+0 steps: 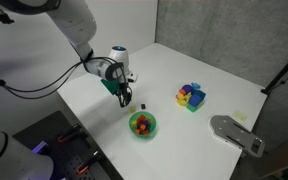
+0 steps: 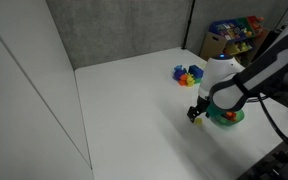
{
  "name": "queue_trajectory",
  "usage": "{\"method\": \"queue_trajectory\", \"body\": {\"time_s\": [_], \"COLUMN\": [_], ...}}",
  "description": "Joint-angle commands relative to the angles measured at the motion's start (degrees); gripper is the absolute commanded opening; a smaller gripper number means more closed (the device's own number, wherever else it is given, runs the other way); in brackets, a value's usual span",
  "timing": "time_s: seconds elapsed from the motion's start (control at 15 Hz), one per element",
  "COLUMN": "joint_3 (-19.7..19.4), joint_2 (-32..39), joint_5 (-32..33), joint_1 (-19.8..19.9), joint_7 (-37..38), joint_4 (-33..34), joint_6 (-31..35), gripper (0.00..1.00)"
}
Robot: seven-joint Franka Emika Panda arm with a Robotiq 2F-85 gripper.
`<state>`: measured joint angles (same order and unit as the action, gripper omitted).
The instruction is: Pick up the small yellow block from the table and put it in the green bowl
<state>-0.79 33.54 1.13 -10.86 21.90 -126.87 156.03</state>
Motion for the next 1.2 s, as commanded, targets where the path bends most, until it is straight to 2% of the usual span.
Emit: {"method": "queue_trajectory", "body": {"time_s": [0.0,0.4,1.13], "joint_3": [-2.5,-5.5,-6.4], "joint_2": [4.7,8.3,11.4], "joint_5": [0.2,-0.6,-7.4], "joint_1": [-2.0,-3.0,-2.9], "joint_7": [0.3,1.5,6.7], "joint_4": [4.9,6.9,7.3], "joint_6": [-1.2,0.8,4.9], "gripper": [1.0,1.0,1.0]}}
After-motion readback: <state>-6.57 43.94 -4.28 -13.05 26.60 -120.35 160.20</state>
